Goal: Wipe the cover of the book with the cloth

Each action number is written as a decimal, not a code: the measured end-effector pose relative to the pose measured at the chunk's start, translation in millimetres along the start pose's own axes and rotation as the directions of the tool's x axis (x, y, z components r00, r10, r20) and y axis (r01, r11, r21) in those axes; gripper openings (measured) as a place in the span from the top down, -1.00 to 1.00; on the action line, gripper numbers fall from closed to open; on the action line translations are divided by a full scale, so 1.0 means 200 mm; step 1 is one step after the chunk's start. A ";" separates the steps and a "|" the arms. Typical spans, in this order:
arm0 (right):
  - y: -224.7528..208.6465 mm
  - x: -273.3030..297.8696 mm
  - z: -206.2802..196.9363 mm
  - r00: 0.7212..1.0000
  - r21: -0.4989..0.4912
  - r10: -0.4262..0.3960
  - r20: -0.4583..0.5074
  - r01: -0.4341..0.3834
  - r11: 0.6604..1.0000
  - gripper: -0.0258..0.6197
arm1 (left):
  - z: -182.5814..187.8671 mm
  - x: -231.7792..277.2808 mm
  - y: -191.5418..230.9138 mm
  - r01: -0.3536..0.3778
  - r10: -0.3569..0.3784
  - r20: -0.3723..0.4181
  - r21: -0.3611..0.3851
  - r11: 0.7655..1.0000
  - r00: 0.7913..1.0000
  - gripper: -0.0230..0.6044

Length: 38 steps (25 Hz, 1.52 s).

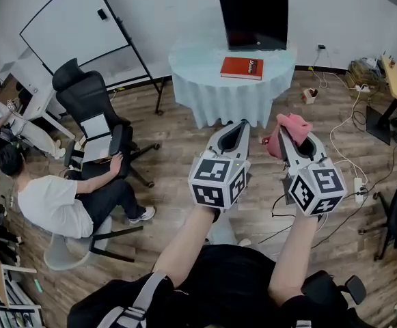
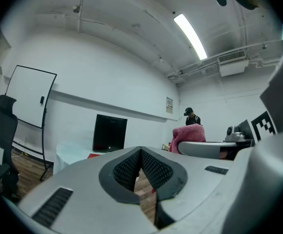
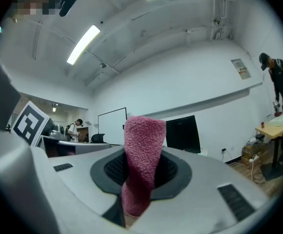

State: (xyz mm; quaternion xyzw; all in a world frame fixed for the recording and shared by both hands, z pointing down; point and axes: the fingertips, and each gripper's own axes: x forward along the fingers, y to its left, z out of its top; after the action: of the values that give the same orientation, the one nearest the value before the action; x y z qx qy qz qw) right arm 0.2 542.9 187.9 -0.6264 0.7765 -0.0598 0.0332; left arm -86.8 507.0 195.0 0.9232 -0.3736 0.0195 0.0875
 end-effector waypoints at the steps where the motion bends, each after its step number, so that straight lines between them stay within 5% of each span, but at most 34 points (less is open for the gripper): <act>1: 0.00 0.02 -0.01 1.000 0.001 0.006 -0.007 -0.006 1.000 0.62 | -0.01 0.01 0.02 -0.006 0.006 -0.006 -0.012 1.000 1.000 0.88; 7: -0.02 0.20 -0.09 0.999 0.027 0.015 -0.031 -0.014 1.000 0.62 | -0.08 0.15 0.11 0.016 -0.017 -0.038 -0.032 0.999 0.999 0.88; 11: -0.12 0.32 -0.09 0.996 0.013 -0.084 -0.022 0.084 0.996 0.62 | -0.15 0.25 0.24 -0.004 0.000 -0.076 -0.061 0.998 0.997 0.88; 15: -0.18 0.44 -0.07 0.995 0.077 -0.090 0.032 0.088 0.993 0.62 | -0.16 0.34 0.39 -0.033 0.026 -0.097 -0.071 0.997 0.995 0.88; 22: -0.22 0.78 -0.21 0.989 0.094 -0.141 -0.035 0.143 0.985 0.62 | -0.26 0.51 0.73 -0.083 0.061 -0.180 -0.120 0.989 0.982 0.88; 28: -0.27 1.06 -0.26 0.984 0.097 -0.163 -0.076 0.170 0.981 0.62 | -0.28 0.71 0.93 -0.055 0.025 -0.205 -0.140 0.989 0.978 0.88; 33: -0.20 1.28 -0.19 0.981 0.037 -0.180 -0.069 0.183 0.982 0.62 | -0.19 0.79 1.15 -0.040 0.012 -0.171 -0.161 0.986 0.985 0.88; 38: -0.18 1.53 -0.03 0.980 -0.123 -0.180 -0.084 0.169 0.978 0.62 | -0.09 0.81 1.41 -0.116 0.093 -0.102 -0.249 0.962 0.990 0.88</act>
State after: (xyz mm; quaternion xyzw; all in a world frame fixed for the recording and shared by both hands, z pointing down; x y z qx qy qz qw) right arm -30.4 235.8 206.8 -0.6895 0.7213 -0.0469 -0.0453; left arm -164.3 200.1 271.2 0.8816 -0.4169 0.0175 0.2206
